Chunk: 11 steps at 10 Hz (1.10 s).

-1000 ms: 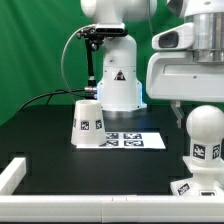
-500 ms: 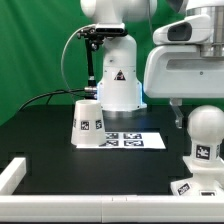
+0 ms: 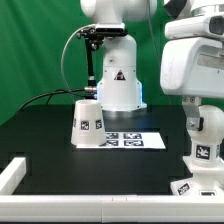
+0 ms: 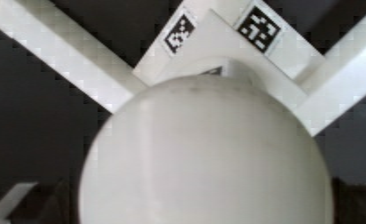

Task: Assemble lamp

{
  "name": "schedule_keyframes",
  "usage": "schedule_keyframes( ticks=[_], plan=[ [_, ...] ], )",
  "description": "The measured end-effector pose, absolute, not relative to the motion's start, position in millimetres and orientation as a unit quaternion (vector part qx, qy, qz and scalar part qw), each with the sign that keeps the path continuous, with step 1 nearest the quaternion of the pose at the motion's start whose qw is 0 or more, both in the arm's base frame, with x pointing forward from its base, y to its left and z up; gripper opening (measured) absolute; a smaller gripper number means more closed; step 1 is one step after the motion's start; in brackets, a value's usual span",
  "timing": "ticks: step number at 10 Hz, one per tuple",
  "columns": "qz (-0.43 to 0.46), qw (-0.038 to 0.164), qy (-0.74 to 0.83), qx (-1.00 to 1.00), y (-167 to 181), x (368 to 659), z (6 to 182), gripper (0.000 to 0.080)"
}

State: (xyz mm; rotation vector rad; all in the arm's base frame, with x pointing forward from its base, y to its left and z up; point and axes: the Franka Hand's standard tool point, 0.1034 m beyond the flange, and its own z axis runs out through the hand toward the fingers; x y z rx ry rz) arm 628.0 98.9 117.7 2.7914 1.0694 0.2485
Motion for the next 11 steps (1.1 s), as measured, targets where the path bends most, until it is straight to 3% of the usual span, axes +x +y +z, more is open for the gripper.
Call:
schedule_keyframes(
  ticks=[2, 5, 8, 9, 11],
  plan=[
    [0.077, 0.08, 0.404, 0.908, 96, 628, 117.6, 0.0698],
    [-0.008, 0.063, 0.441, 0.895, 102, 621, 117.5, 0.0698],
    [-0.009, 0.063, 0.433, 0.899, 100, 621, 114.9, 0.0698],
    [-0.009, 0.064, 0.424, 0.904, 100, 621, 114.9, 0.061],
    [-0.005, 0.063, 0.38, 0.923, 100, 621, 115.0, 0.0573]
  ],
)
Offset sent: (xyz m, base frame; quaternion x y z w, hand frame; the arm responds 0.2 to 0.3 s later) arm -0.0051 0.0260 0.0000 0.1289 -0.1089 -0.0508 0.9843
